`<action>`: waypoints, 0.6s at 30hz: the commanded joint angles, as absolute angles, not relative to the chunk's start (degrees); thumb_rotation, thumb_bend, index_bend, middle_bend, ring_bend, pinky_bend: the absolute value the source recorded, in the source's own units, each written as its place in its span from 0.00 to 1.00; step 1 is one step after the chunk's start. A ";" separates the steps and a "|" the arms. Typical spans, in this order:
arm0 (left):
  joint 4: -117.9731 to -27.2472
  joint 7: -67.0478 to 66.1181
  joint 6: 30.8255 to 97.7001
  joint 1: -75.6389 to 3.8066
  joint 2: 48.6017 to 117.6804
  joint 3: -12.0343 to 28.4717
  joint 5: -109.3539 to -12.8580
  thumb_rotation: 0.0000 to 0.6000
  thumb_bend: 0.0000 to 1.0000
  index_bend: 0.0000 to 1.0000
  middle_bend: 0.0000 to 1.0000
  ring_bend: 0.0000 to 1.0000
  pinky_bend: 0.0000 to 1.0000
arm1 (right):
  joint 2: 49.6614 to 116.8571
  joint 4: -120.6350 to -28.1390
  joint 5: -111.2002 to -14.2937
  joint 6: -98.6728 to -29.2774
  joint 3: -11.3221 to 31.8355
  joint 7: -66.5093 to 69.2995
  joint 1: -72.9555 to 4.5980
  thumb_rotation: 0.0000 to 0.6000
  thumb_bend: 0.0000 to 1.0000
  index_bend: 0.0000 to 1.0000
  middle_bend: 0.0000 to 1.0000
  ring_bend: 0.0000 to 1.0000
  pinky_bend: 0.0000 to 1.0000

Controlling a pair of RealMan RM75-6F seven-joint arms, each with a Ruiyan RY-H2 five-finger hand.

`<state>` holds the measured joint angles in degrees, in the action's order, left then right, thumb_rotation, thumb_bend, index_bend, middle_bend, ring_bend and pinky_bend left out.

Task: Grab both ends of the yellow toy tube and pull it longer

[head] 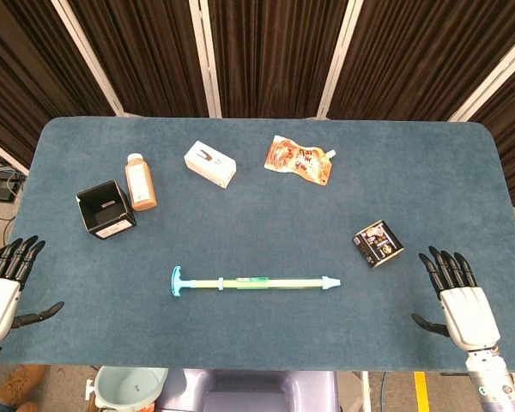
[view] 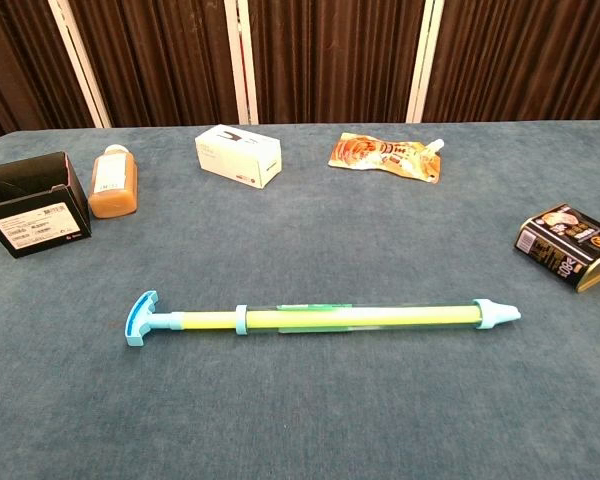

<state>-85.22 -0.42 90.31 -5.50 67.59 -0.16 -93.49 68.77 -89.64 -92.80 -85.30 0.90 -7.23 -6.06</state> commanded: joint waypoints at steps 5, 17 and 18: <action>-85.09 -0.14 90.82 -5.32 67.62 -0.25 -94.03 1.00 0.07 0.04 0.04 0.03 0.11 | 68.89 -89.67 -92.78 -85.20 0.83 -7.42 -6.09 1.00 0.00 0.00 0.00 0.00 0.00; -84.24 0.61 91.34 -5.60 68.00 -0.32 -95.36 1.00 0.07 0.04 0.04 0.03 0.11 | 70.88 -89.30 -95.90 -84.58 -0.80 -8.31 -6.69 1.00 0.04 0.31 0.00 0.00 0.00; -84.02 0.90 91.31 -5.66 68.05 -0.32 -95.43 1.00 0.07 0.04 0.04 0.03 0.11 | 71.79 -88.79 -96.92 -85.21 -1.03 -8.44 -6.64 1.00 0.07 0.39 0.00 0.00 0.00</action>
<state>-84.17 0.74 91.31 -5.61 68.00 -0.32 -95.36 70.63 -89.34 -95.54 -84.46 -0.57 -8.38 -6.59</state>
